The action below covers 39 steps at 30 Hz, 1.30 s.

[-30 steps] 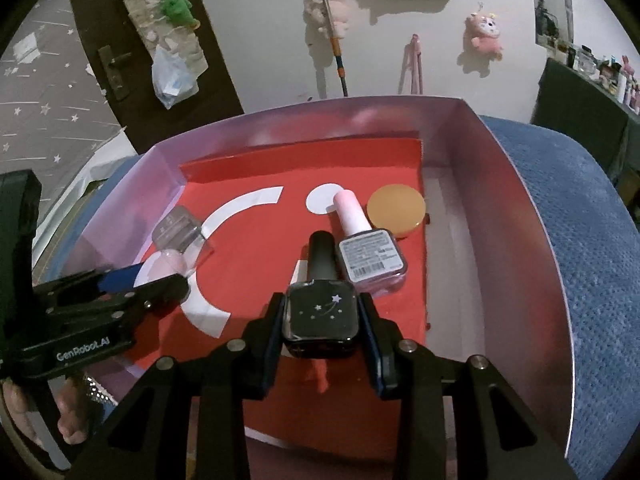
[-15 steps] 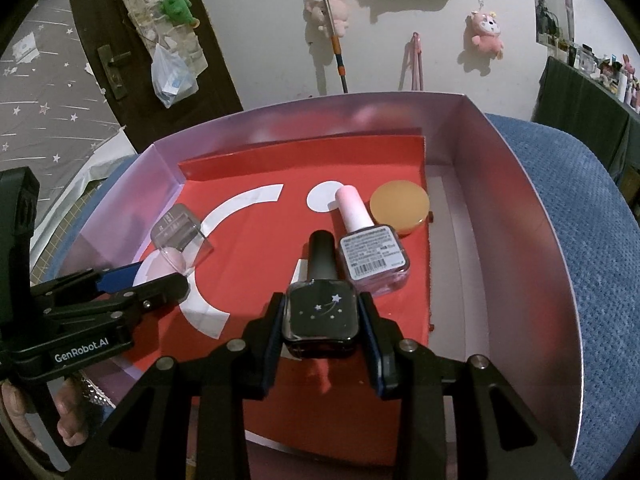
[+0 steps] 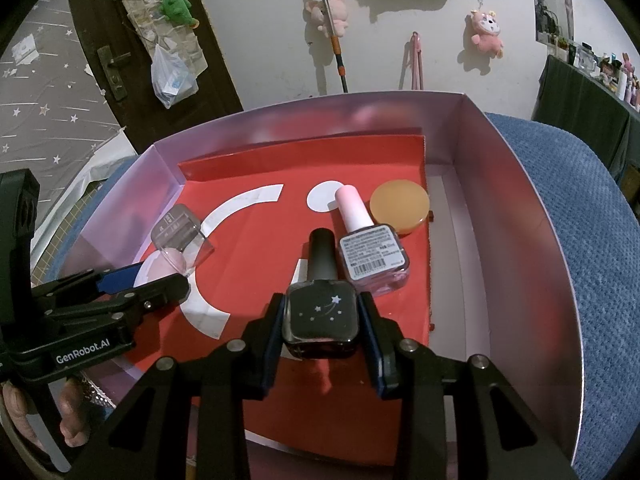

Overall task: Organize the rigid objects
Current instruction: 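Lower both items onto the box floor and open both tools, then withdraw both tools from the box toward the remaining items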

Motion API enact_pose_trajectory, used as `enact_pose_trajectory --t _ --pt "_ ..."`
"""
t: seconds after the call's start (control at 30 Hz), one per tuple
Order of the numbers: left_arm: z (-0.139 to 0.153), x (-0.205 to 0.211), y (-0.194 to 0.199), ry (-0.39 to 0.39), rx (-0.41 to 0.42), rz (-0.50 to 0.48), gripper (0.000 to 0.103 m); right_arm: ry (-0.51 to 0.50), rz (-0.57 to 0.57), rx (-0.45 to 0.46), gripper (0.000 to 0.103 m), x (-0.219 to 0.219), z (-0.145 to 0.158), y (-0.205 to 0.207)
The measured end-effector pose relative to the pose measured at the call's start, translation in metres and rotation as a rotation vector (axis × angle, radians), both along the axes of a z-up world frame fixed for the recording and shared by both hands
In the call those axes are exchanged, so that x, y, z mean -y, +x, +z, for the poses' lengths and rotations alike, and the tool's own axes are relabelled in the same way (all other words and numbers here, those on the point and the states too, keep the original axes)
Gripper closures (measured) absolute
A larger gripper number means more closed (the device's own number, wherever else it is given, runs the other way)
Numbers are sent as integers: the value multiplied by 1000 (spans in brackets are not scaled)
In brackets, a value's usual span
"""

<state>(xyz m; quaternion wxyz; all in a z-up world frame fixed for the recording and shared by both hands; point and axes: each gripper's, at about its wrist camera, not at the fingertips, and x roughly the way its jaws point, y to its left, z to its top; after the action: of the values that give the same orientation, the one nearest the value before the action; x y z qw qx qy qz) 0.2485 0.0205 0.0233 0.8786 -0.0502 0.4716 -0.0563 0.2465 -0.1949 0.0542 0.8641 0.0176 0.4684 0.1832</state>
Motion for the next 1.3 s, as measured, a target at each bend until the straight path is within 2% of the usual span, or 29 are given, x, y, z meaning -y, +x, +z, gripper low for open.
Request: enact_pose_trajectory --t 0.03,0.23,0.53,0.67,0.83,0.9,1.23,1.3 --pt "0 0 0 10 1 4 48 1 0 0 65 0 0 0" --pt "0 5 -1 39 -2 7 48 6 -2 -3 64 1 1 1" --pt "2 4 -3 19 -5 -2 43 28 1 0 61 4 4 -1" --pt "6 5 -7 23 7 -5 39 37 -1 16 52 5 10 -5" --pt "13 9 -13 34 32 -10 34 44 0 26 51 5 14 -8" --pt "15 10 -15 37 40 -12 32 48 -1 35 48 5 18 -10" --pt "31 16 -27 59 96 -21 17 64 4 99 34 7 40 -26" --pt "35 16 -30 67 111 -15 9 71 3 107 32 7 43 -28"
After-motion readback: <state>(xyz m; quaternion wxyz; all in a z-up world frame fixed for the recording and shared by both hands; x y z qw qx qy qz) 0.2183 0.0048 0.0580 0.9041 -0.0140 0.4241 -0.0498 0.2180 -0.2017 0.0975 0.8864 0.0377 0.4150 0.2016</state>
